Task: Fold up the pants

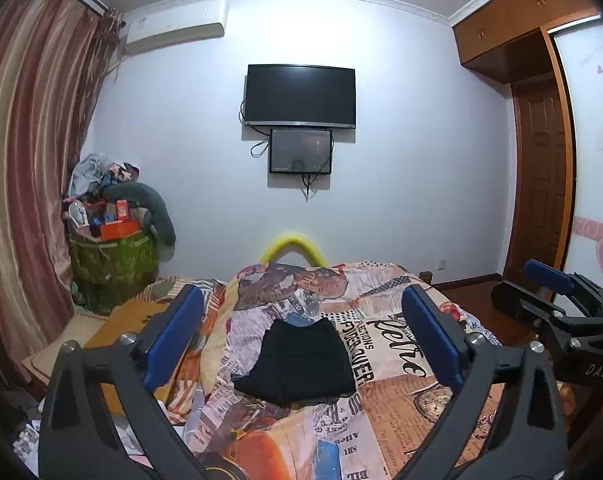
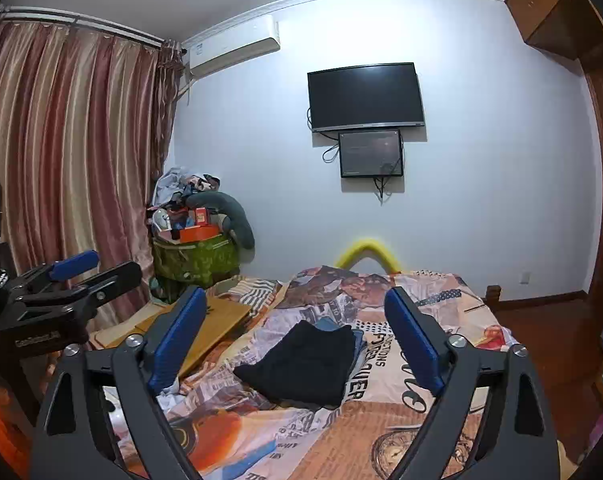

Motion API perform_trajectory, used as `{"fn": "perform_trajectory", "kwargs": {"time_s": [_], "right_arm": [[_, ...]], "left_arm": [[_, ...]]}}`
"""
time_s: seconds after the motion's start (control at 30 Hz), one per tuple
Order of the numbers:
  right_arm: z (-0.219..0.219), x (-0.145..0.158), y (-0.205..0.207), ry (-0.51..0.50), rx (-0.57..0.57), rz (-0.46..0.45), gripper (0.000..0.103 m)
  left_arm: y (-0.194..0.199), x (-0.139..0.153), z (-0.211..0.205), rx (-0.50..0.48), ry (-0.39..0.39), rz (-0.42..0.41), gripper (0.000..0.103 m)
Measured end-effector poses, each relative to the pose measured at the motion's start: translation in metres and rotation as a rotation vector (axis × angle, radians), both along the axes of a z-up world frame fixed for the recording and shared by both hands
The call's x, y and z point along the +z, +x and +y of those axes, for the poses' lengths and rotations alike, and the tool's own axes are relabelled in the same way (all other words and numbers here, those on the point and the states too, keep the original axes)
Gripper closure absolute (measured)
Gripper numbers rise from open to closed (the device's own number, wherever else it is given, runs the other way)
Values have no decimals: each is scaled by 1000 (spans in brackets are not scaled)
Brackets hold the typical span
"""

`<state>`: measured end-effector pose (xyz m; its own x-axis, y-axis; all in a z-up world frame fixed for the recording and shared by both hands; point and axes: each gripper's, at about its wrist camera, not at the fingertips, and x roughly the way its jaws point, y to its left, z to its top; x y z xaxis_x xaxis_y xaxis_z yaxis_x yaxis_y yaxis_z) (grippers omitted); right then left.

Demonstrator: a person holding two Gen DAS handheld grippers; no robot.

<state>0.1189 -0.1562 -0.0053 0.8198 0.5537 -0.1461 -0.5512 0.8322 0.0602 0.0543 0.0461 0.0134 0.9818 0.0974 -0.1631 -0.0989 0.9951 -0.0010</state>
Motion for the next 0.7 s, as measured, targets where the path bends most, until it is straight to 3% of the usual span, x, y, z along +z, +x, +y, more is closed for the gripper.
{"fn": "perform_trajectory", "kwargs": {"time_s": [0.1, 0.7], "right_arm": [[2, -1, -5, -2, -16, -12, 1], [0, -10, -10, -6, -28, 4, 0]], "left_arm": [[-3, -1, -1, -1, 8, -1, 0], [2, -12, 1, 15, -6, 26, 0]]}}
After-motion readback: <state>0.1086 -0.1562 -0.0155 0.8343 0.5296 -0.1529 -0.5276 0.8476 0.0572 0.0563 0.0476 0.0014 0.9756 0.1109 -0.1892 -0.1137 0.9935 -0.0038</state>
